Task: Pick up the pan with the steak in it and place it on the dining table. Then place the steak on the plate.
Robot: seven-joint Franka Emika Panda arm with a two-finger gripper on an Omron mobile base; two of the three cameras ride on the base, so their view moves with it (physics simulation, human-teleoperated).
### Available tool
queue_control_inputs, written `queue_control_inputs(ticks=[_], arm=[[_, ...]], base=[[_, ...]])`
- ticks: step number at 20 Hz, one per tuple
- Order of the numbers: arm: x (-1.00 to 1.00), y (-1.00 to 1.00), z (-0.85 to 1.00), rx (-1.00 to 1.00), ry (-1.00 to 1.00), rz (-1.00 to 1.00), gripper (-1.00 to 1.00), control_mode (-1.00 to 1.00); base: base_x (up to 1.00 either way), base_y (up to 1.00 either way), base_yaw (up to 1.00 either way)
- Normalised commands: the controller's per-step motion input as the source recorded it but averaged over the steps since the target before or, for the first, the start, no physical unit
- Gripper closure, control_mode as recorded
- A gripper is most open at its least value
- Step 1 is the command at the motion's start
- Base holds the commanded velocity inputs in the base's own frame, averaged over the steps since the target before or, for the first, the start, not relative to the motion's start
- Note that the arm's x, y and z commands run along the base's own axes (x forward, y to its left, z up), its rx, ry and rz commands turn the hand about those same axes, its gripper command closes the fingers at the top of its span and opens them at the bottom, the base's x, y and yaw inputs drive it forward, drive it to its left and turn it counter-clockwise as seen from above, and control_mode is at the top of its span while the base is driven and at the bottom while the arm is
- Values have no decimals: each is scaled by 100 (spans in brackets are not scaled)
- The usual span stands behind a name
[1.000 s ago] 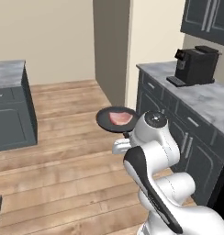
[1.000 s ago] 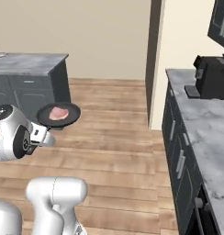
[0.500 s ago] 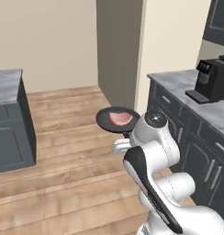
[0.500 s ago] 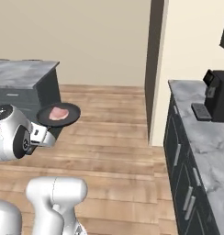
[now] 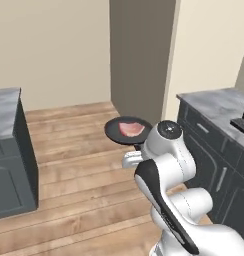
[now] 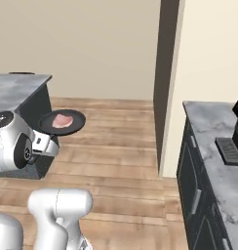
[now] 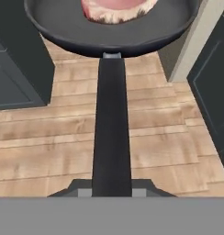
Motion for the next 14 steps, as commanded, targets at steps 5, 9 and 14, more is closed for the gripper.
queue_control_inputs(ticks=[5, 9, 14], arm=[[0, 0, 0, 0, 0, 0, 100, 100], [0, 0, 0, 0, 0, 0, 100, 100], [0, 0, 0, 0, 0, 0, 100, 100]], base=[[100, -8, -1], [100, -8, -1], [100, -5, -1]])
